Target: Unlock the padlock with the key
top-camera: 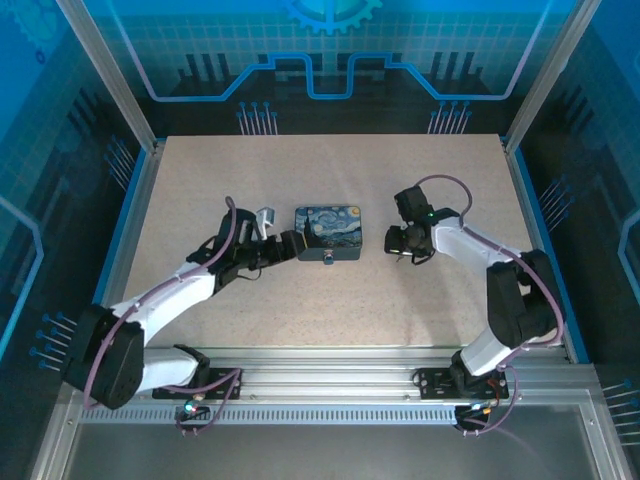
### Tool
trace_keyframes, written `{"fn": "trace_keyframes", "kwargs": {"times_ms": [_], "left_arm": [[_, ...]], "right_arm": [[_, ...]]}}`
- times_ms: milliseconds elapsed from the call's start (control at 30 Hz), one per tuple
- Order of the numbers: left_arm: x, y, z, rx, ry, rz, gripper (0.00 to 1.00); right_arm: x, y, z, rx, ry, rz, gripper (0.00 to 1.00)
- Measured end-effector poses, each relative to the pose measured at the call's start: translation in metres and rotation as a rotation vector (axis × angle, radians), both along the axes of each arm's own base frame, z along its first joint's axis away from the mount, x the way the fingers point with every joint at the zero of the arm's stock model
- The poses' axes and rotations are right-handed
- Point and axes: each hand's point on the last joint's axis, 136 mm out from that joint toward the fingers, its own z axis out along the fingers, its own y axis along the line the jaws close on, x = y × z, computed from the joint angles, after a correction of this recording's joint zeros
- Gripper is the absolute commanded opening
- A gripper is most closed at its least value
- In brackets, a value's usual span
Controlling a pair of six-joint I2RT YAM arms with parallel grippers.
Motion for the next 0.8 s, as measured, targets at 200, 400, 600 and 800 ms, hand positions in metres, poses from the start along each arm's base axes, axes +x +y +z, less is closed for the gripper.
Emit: {"fn": "trace_keyframes", "kwargs": {"times_ms": [200, 400, 600, 800], "left_arm": [[-0.03, -0.005, -0.008, 0.0, 0.017, -0.035, 0.83], [-0.041, -0.008, -0.006, -0.011, 0.02, -0.04, 0.83], [-0.045, -0.008, -0.012, -0.012, 0.04, -0.036, 0.82], [-0.045, -0.009, -0.013, -0.02, 0.042, -0.033, 0.83]], "right_arm": [[0.003, -0.006, -0.024, -0.054, 0.064, 0.003, 0.38], [0.009, -0.013, -0.032, -0.074, 0.085, -0.012, 0.35], [0.013, -0.021, -0.04, -0.081, 0.105, -0.023, 0.31], [0.015, -0.017, -0.045, -0.067, 0.118, -0.016, 0.26]]}}
